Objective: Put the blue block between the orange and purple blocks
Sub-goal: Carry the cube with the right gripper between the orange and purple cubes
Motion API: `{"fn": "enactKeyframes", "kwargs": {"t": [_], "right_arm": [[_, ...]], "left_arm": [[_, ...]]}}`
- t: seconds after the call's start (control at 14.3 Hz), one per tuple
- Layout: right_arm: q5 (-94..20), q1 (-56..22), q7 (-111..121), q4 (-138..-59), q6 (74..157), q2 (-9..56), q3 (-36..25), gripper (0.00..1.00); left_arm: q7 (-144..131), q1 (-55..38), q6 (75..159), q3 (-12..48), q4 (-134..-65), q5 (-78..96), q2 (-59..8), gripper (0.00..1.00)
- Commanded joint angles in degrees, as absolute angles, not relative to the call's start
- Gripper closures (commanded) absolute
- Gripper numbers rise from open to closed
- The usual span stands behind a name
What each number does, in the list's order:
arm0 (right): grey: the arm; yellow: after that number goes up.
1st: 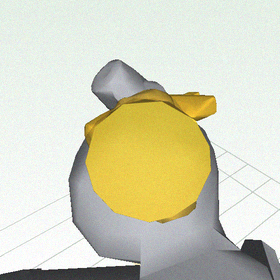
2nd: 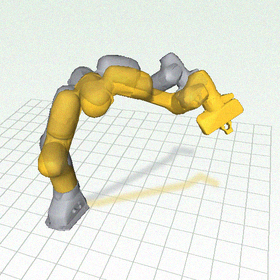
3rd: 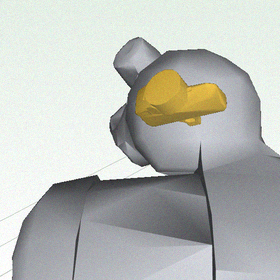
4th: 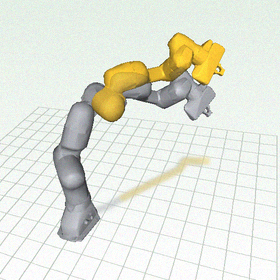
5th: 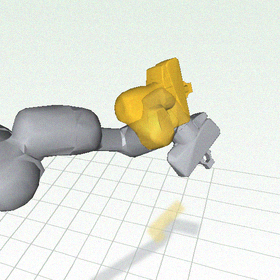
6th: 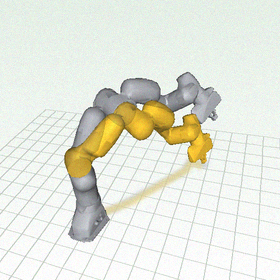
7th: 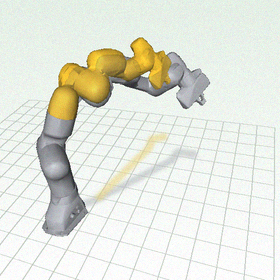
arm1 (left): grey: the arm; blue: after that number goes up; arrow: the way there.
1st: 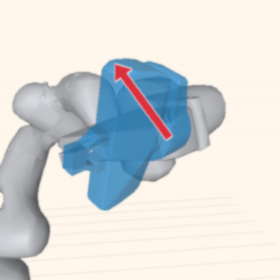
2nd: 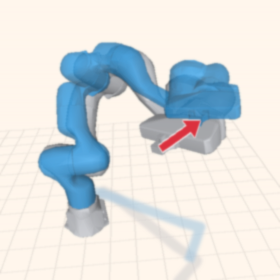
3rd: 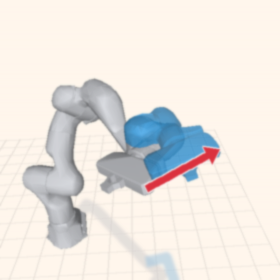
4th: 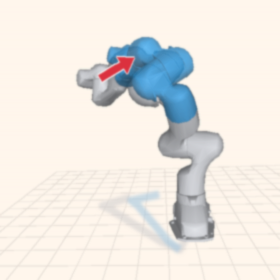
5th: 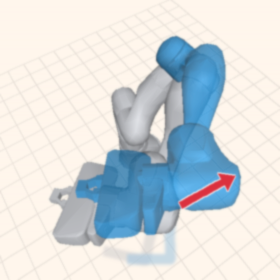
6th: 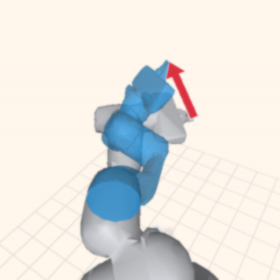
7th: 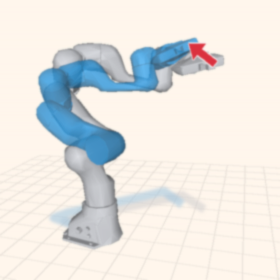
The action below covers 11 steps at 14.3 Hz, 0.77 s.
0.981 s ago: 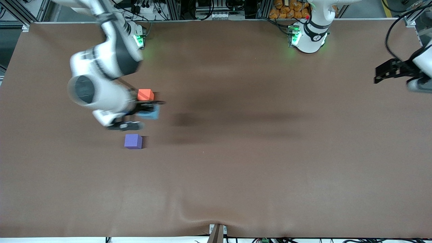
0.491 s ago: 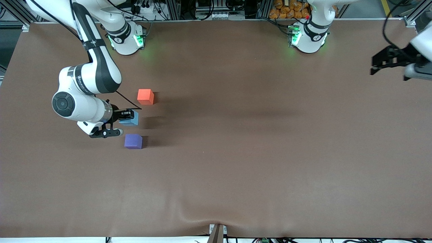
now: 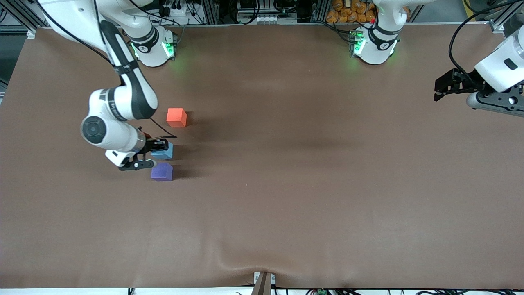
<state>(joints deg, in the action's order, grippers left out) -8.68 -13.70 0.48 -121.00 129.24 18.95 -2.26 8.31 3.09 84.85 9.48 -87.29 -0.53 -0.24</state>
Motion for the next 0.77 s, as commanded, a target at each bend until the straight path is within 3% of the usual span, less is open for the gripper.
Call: {"fn": "enactKeyframes", "kwargs": {"t": [0.0,0.7], "right_arm": [[-8.3,-13.8,1.1,-123.0,130.5,18.0,-2.0,1.0],[-10.8,-14.1,-2.0,-125.4,133.2,19.4,-1.9,1.0]], "left_arm": [[5.4,3.1,83.9,10.4,-85.4,-1.3,0.0,0.0],[5.4,3.3,82.8,13.1,-85.4,-1.3,0.9,0.0]]}}
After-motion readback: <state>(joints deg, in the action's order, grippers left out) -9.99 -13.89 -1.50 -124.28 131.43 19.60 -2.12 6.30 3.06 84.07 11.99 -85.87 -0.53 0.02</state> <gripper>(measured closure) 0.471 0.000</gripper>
